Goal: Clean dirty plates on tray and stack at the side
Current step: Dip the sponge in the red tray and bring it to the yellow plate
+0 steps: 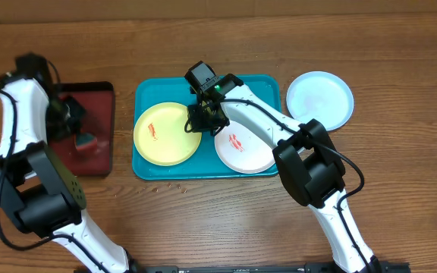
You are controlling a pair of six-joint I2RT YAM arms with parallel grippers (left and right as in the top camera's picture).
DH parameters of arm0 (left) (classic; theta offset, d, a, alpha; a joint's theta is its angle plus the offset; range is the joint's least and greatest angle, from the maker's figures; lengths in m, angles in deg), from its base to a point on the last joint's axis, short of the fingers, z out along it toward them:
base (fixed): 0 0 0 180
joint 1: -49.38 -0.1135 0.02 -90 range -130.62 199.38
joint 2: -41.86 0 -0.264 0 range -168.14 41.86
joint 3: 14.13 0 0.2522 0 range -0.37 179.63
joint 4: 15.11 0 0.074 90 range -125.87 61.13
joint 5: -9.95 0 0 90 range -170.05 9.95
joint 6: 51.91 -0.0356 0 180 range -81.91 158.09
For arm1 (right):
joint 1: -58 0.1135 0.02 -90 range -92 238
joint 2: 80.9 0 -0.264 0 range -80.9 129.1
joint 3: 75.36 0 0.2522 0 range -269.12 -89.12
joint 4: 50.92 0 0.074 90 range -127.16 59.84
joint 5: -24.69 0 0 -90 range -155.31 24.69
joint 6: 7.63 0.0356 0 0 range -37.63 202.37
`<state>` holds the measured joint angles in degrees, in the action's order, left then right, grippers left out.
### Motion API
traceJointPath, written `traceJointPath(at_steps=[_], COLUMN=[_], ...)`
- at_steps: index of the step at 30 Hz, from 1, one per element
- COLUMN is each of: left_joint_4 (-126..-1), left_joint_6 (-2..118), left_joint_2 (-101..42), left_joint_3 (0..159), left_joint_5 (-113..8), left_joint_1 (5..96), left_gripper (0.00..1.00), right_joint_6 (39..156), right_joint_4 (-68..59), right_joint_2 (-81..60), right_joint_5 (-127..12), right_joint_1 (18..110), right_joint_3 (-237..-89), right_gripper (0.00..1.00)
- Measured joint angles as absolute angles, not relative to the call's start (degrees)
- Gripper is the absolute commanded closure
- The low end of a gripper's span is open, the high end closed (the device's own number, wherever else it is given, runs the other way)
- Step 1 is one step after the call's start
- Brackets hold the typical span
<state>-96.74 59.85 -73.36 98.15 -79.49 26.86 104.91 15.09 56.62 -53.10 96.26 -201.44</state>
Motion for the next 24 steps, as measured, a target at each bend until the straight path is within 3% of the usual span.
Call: traceJointPath(at_steps=[9, 15, 20, 24], left_joint_4=[-101.7, -93.8, -85.1, -81.9], left_joint_6=[53.8, 52.7, 52.7, 54.0], left_joint_2=[-69.6, -69.7, -69.8, -69.8], left_joint_3=[100.4, 92.6, 87.2, 86.2], left_joint_5=[-65.9, -63.7, -62.6, -62.7], left_joint_1=[30.5, 38.8, 46.0, 49.7], left_gripper=[0.96, 0.96, 0.96, 0.96], right_joint_6=[111.9, 116.9, 114.4, 112.4], right_joint_4=[12.5, 12.5, 13.3, 15.0], right_joint_2=[56.6, 56.6, 56.6, 56.6], right_joint_5=[-53.1, -53.1, -53.2, -55.2], right_joint_1=[96.5, 96.8, 96.8, 97.0], right_joint_3=[-201.1, -201.0, -201.0, -201.0], right_gripper=[0.96, 0.96, 0.96, 0.78])
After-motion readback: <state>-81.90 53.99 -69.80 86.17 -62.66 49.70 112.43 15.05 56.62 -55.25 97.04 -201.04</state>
